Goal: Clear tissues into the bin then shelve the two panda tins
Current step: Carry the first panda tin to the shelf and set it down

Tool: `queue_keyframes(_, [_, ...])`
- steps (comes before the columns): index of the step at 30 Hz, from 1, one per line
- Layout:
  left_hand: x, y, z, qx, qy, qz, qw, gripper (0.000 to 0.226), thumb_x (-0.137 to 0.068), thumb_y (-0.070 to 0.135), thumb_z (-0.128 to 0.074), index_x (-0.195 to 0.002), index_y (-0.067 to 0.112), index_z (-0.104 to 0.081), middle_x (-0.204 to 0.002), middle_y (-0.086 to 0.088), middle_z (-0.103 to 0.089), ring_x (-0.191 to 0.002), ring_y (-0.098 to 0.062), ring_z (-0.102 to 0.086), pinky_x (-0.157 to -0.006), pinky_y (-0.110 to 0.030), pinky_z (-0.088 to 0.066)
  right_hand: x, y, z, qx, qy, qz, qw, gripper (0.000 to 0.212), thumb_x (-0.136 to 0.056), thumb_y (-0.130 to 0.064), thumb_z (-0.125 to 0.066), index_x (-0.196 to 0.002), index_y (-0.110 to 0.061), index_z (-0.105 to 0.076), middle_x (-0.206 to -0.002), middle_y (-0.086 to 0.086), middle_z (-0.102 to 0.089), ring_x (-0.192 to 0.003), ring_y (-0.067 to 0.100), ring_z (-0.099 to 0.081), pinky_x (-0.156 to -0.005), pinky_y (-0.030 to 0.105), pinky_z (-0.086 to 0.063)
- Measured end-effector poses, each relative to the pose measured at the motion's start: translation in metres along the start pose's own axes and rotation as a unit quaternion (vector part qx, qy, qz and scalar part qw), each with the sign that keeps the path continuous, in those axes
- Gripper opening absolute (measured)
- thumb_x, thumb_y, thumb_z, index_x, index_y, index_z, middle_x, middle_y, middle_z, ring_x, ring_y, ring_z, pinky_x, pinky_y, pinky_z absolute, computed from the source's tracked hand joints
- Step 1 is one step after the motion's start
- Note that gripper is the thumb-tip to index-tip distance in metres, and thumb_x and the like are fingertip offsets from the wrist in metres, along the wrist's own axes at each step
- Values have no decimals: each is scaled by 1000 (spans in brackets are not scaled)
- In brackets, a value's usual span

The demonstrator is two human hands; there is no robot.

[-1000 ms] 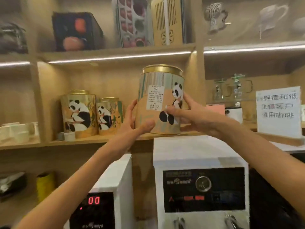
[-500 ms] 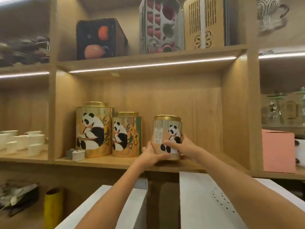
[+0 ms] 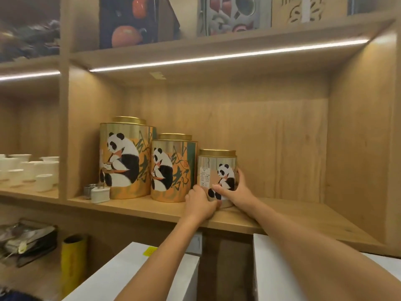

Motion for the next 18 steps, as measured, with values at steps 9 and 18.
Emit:
queue_keyframes(9, [-6,-4,-1,-118,33,46,991,99,-58,79,-70,-123,7,-50,-128,-12,-59,-120,-33,-48,-94,-42,-42,-12,20,8,-22,-5,-21,1000,92,-76,-57,-73,-150,-30,-28,-150,0,-45,-119,16,-47,-100,33,-39])
queue_keyframes(18, [-6,-1,-6,-143,45,61,987,68,-76,61,-70,-119,13,-52,-125,-11,-61,-119,-32,-49,-96,-44,-40,-13,23,5,36,10,-5,999,86,-86,-38,-72,-153,-20,-21,-152,6,-40,-131,21,-42,-97,30,-36])
Point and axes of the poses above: each hand's wrist, its own x-axis away from the middle knuckle, its own z-axis out of the back of the hand, y = z × x, the point moved 2 cm from there along -x, towards the middle knuckle
